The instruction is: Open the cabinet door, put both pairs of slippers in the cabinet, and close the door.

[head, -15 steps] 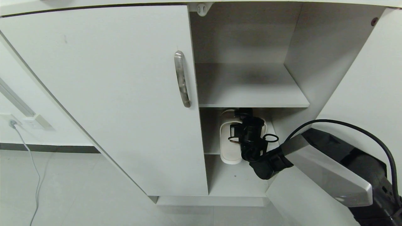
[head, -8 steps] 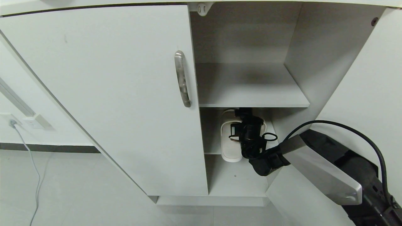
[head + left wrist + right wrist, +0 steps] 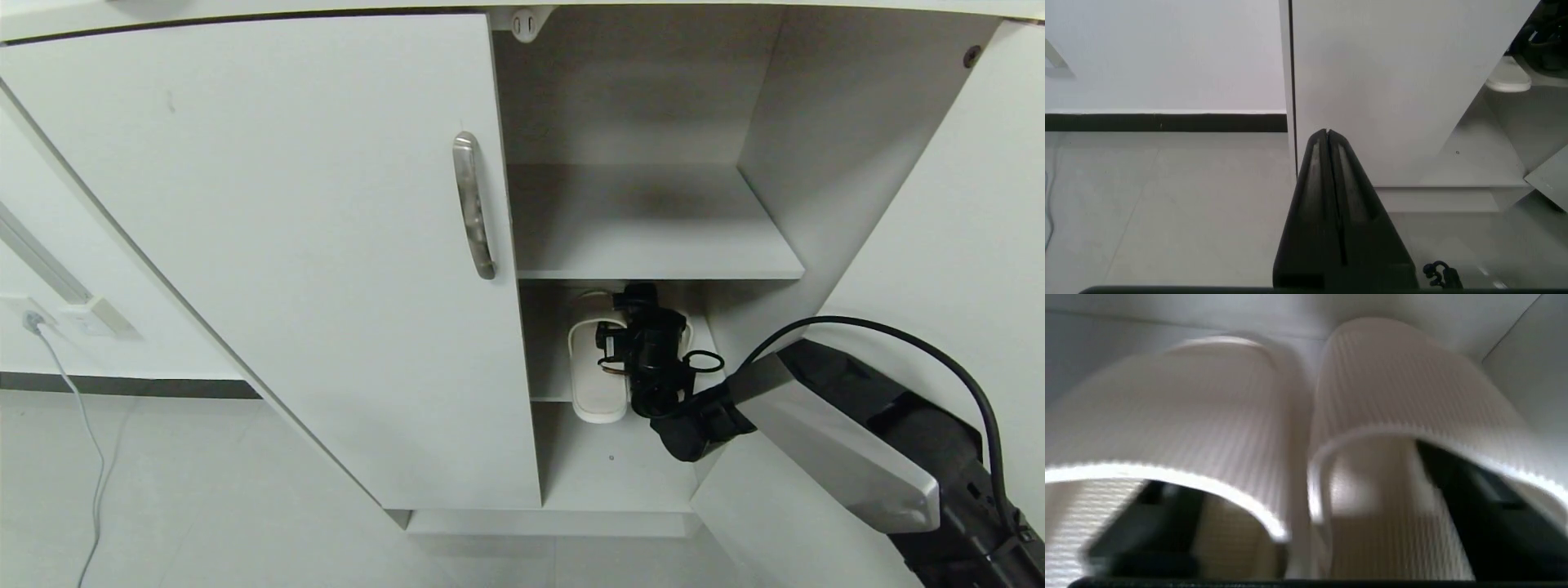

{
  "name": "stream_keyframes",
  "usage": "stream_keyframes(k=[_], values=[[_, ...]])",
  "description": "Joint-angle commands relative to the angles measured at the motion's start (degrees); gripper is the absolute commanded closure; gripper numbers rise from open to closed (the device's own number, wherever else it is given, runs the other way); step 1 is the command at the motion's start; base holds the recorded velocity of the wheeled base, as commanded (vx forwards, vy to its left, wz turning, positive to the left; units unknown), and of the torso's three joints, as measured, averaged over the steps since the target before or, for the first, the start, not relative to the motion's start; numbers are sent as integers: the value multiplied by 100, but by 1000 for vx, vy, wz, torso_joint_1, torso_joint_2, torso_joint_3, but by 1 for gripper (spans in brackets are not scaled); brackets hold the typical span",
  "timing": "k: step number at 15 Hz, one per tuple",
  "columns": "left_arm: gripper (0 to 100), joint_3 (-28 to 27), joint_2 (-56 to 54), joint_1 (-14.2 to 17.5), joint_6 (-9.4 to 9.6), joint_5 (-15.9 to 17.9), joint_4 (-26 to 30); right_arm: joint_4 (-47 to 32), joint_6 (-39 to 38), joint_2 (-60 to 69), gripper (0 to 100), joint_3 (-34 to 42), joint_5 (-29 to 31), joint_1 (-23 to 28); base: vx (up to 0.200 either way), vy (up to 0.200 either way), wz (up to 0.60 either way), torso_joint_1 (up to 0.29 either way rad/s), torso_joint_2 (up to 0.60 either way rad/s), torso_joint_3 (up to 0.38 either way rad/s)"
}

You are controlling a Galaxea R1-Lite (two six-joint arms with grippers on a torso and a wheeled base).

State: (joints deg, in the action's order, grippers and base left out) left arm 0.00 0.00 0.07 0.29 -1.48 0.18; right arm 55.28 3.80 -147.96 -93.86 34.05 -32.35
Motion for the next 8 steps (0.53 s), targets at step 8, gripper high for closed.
stream_keyframes(k=[8], values=[[100, 0, 9, 1, -3, -2, -1, 1670, 59, 1577, 0, 2943, 23, -614, 0, 0, 0, 0, 0, 0]])
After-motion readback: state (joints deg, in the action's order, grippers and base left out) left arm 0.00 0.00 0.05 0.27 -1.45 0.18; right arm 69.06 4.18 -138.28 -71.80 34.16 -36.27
